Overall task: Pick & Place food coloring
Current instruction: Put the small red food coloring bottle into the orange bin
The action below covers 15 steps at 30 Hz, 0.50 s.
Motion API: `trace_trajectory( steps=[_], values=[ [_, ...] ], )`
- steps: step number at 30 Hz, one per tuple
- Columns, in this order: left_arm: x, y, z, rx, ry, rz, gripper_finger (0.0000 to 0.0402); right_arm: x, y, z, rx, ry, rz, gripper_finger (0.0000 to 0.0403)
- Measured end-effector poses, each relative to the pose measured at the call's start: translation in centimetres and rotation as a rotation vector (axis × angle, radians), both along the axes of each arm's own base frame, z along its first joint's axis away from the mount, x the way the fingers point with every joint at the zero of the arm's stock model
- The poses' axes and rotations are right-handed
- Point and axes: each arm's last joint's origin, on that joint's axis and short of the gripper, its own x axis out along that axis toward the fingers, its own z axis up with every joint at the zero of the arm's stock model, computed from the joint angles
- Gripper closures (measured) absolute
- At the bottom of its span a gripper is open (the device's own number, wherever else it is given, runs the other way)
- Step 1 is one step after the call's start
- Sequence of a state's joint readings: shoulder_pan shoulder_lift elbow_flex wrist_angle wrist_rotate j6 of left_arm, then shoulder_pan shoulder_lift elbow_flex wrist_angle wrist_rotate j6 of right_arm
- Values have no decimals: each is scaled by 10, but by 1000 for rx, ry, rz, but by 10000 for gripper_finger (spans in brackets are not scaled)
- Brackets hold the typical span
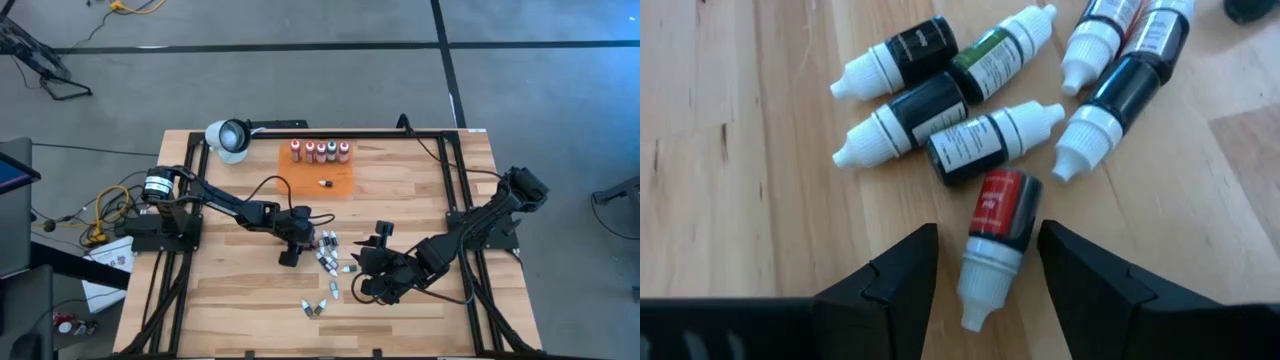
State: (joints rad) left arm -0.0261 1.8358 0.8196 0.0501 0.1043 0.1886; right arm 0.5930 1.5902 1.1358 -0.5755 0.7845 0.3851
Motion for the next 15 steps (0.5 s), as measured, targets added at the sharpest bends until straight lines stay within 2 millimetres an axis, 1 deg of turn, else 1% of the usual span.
trace_trajectory(
  steps=[9,15],
  values=[
    [-7,1,6,32,47,13,229,0,0,0,-1,1,0,270],
    [-8,1,10,40,34,15,229,0,0,0,-1,1,0,270]
  ],
)
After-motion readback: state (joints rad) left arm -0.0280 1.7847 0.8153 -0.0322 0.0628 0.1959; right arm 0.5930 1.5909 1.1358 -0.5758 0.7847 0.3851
